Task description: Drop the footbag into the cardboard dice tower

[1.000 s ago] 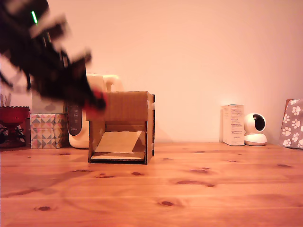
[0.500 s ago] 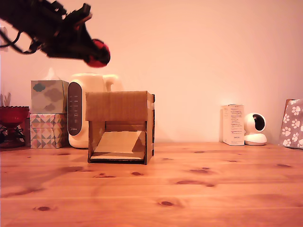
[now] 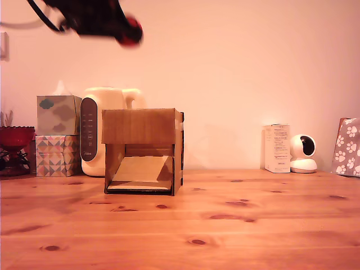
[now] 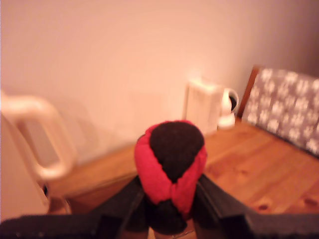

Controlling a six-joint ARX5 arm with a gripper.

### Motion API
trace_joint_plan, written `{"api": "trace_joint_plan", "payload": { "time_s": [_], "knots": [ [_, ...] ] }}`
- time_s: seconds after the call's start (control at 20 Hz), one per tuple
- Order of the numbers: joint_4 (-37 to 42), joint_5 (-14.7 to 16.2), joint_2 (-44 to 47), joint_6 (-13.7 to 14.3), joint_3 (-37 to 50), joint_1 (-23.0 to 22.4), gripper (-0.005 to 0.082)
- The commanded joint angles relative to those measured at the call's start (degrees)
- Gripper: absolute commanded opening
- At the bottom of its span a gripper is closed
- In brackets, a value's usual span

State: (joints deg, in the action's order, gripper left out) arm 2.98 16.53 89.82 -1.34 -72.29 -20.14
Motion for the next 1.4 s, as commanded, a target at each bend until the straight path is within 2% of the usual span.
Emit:
{"api": "trace_joint_plan", "payload": {
  "time_s": [0.0,0.3,0.6,0.65,0.75,0.8,1.0,1.05,1.15,1.2,1.3,1.35],
  "knots": [
    [-1.4,0.1,2.9,0.3,-3.0,0.0,0.0163],
    [-5.4,0.2,13.0,0.4,-12.0,0.9,0.0163],
    [-5.6,0.1,17.1,0.5,-13.0,1.5,0.0177],
    [-5.3,0.2,17.1,1.0,-13.0,1.7,0.0256],
    [-5.2,0.2,17.1,1.9,-13.2,1.7,0.0579],
    [-6.1,0.3,17.1,1.8,-13.7,1.7,0.0677],
    [-13.0,1.0,16.6,1.9,-16.0,1.6,0.0688],
    [-14.8,1.0,16.1,1.9,-16.1,1.6,0.0659],
    [-19.3,1.0,15.0,2.0,-16.1,1.6,0.0501],
    [-21.1,1.0,14.5,2.0,-16.1,1.6,0.0352],
    [-23.8,1.0,13.7,2.0,-16.1,1.6,-0.0016],
    [-25.4,1.0,13.2,2.5,-16.1,1.6,-0.0006]
  ]
}}
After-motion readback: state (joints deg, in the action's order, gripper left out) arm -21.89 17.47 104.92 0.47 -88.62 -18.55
